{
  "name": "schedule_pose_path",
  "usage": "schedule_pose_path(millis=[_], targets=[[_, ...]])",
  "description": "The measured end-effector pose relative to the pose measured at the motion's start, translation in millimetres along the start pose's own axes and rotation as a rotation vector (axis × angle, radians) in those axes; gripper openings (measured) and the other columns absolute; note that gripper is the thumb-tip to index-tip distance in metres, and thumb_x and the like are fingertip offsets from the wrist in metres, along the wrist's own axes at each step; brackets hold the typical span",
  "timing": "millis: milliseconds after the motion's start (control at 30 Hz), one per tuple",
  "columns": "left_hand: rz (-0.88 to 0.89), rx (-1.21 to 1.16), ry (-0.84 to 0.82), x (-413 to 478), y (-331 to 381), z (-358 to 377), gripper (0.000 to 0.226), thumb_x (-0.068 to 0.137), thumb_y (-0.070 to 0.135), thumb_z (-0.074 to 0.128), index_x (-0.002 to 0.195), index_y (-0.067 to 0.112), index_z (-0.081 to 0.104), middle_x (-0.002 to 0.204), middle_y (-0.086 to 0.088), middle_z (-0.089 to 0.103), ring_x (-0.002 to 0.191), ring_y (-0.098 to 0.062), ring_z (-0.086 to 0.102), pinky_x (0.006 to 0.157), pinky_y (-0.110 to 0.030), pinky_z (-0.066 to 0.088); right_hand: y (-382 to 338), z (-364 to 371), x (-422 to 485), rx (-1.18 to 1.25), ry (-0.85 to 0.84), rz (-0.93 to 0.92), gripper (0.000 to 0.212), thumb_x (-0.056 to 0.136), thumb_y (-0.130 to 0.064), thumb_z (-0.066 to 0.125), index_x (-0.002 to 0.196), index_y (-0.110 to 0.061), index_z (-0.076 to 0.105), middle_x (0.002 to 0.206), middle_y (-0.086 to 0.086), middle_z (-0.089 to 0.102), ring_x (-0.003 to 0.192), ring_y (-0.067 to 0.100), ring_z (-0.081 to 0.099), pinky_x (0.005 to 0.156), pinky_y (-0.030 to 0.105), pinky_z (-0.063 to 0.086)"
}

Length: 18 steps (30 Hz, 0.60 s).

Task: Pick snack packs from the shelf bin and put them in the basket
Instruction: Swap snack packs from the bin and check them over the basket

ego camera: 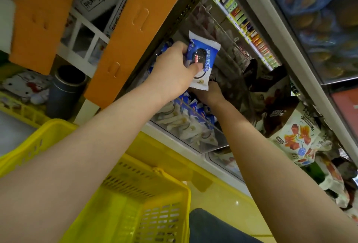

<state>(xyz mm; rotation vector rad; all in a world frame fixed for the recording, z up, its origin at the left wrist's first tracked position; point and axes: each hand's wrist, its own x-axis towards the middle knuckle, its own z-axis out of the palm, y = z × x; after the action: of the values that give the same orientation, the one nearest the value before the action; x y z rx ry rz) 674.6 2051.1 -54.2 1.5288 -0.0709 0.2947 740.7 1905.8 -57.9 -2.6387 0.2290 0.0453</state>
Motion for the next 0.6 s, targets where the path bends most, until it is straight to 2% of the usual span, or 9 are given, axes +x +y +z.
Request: schedule_pose_path(millis=[100, 133, 233, 300, 333, 400, 467, 533, 600], targets=[[0.0, -0.01, -0.013, -5, 3, 0, 0.033, 0.088, 0.023, 0.061, 0.117, 0.011, 0.053, 0.076, 0.017, 0.045, 0.068, 0.002, 0.046, 0.056, 0.001, 0.037, 5, -5, 2, 0.053, 0.115, 0.019, 0.021, 0.089, -0.013, 0.06, 0.102, 0.002, 0.066, 0.109, 0.018, 0.066, 0.098, 0.026, 0.061, 0.085, 0.036, 0.049], [-0.01, -0.021, -0.022, -7, 3, 1, 0.032, 0.087, 0.023, 0.062, 0.116, 0.012, 0.054, 0.077, 0.017, 0.046, 0.07, 0.001, 0.048, 0.059, -0.002, 0.039, 7, -8, 0, 0.104, 0.169, 0.022, 0.02, 0.089, -0.013, 0.058, 0.101, 0.001, 0.066, 0.105, 0.017, 0.066, 0.095, 0.025, 0.061, 0.08, 0.036, 0.049], [-0.055, -0.118, -0.07, -22, 5, 6, 0.022, 0.086, 0.025, 0.063, 0.105, 0.017, 0.055, 0.08, 0.016, 0.053, 0.073, 0.004, 0.051, 0.062, -0.005, 0.042, 11, -22, -17, 0.308, 0.387, -0.017, 0.01, 0.09, -0.017, 0.053, 0.088, -0.008, 0.057, 0.084, 0.009, 0.059, 0.067, 0.012, 0.054, 0.058, 0.027, 0.044], [-0.085, -0.225, -0.102, -37, 5, 13, 0.014, 0.087, 0.026, 0.061, 0.098, 0.019, 0.056, 0.083, 0.013, 0.058, 0.072, 0.005, 0.053, 0.06, -0.001, 0.041, 15, -34, -37, 0.366, 0.546, -0.091, 0.015, 0.091, -0.017, 0.052, 0.077, -0.014, 0.046, 0.07, 0.003, 0.052, 0.055, 0.006, 0.049, 0.056, 0.024, 0.041], [-0.099, -0.28, -0.117, -45, 4, 17, 0.01, 0.088, 0.026, 0.059, 0.096, 0.02, 0.057, 0.084, 0.01, 0.06, 0.072, 0.005, 0.054, 0.059, 0.0, 0.042, 18, -39, -48, 0.383, 0.596, -0.121, 0.016, 0.091, -0.018, 0.051, 0.077, -0.016, 0.044, 0.069, 0.001, 0.051, 0.058, 0.007, 0.049, 0.059, 0.025, 0.041], [-0.135, -0.406, -0.143, -64, 2, 27, 0.007, 0.09, 0.026, 0.055, 0.094, 0.021, 0.058, 0.088, 0.005, 0.063, 0.073, 0.006, 0.056, 0.057, -0.004, 0.044, 24, -47, -76, 0.422, 0.653, -0.179, 0.015, 0.093, -0.019, 0.049, 0.078, -0.021, 0.045, 0.073, 0.0, 0.054, 0.066, 0.012, 0.052, 0.065, 0.03, 0.043], [-0.164, -0.519, -0.17, -82, -2, 38, 0.011, 0.091, 0.027, 0.053, 0.097, 0.021, 0.06, 0.088, 0.007, 0.064, 0.074, 0.005, 0.056, 0.061, -0.01, 0.048, 34, -51, -105, 0.46, 0.67, -0.247, 0.017, 0.094, -0.016, 0.047, 0.079, -0.025, 0.045, 0.074, -0.003, 0.055, 0.067, 0.007, 0.054, 0.064, 0.022, 0.045], [-0.179, -0.587, -0.216, -100, -7, 48, 0.018, 0.093, 0.029, 0.05, 0.102, 0.02, 0.062, 0.091, 0.009, 0.066, 0.077, 0.006, 0.058, 0.065, -0.009, 0.047, 45, -52, -134, 0.499, 0.657, -0.312, 0.018, 0.094, -0.013, 0.046, 0.08, -0.025, 0.047, 0.075, -0.006, 0.054, 0.064, -0.003, 0.053, 0.06, 0.014, 0.043], [-0.219, -0.653, -0.267, -116, -13, 57, 0.02, 0.094, 0.03, 0.048, 0.101, 0.021, 0.064, 0.098, 0.006, 0.069, 0.086, 0.003, 0.061, 0.071, -0.007, 0.047, 61, -49, -158, 0.498, 0.637, -0.344, 0.02, 0.093, -0.012, 0.045, 0.079, -0.025, 0.046, 0.072, -0.009, 0.052, 0.062, -0.003, 0.05, 0.057, 0.013, 0.042]])
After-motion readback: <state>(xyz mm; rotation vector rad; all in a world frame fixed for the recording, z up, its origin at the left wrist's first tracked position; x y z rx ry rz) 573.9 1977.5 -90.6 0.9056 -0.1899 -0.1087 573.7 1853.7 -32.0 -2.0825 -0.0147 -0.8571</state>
